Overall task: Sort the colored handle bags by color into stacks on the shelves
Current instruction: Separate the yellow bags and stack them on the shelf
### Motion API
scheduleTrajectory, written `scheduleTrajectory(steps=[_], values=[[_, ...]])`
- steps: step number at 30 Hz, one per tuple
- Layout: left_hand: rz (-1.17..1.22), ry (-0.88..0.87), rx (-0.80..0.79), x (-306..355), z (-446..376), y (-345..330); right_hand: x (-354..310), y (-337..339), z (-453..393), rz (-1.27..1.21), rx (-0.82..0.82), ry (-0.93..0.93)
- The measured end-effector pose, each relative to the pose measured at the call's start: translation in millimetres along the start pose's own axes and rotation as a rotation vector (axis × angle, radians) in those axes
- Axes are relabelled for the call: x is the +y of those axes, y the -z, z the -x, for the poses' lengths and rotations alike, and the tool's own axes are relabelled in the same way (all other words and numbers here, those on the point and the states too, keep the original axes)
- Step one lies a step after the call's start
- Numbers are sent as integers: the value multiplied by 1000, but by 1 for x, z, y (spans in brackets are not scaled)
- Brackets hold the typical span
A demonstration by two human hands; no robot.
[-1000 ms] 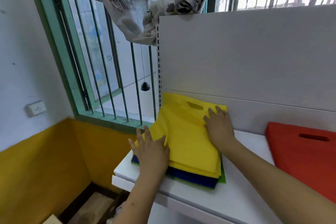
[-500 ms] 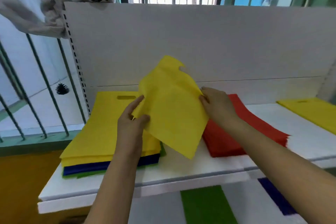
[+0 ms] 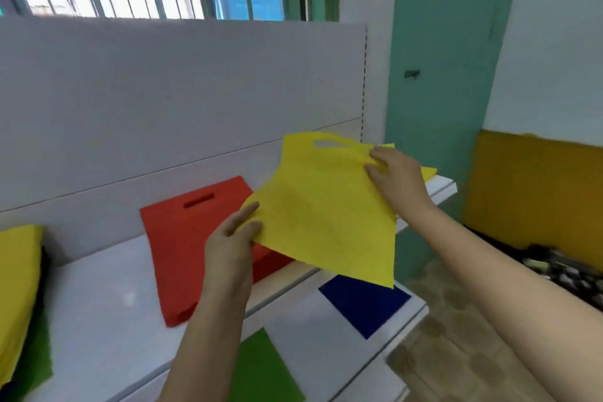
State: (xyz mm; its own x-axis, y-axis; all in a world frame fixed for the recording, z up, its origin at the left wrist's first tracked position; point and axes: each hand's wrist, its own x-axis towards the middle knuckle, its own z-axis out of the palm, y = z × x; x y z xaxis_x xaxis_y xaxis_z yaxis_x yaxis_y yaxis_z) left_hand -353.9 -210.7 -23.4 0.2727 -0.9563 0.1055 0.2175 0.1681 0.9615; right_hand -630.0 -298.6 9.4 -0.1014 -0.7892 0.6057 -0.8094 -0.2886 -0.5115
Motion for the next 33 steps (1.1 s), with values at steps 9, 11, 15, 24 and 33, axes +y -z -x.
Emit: scheduleTrajectory(steps=[9,11,15,24,33], values=[[-200,-31,39,-49,-50,-163,176,23,-82,-116,9,-219],[-347,-41,60,-57,-64,-183,200,21,-97,-136,-1,-286],[-683,-32,-39,-63,-92,-206,234,4,-133,-277,-60,-446],[-1138,310,-361,-90,-165,-231,266,-71,-224,-328,-241,-430],[-1060,367,-120,-99,-228,-261,267,-148,-297,-211,-377,-288]])
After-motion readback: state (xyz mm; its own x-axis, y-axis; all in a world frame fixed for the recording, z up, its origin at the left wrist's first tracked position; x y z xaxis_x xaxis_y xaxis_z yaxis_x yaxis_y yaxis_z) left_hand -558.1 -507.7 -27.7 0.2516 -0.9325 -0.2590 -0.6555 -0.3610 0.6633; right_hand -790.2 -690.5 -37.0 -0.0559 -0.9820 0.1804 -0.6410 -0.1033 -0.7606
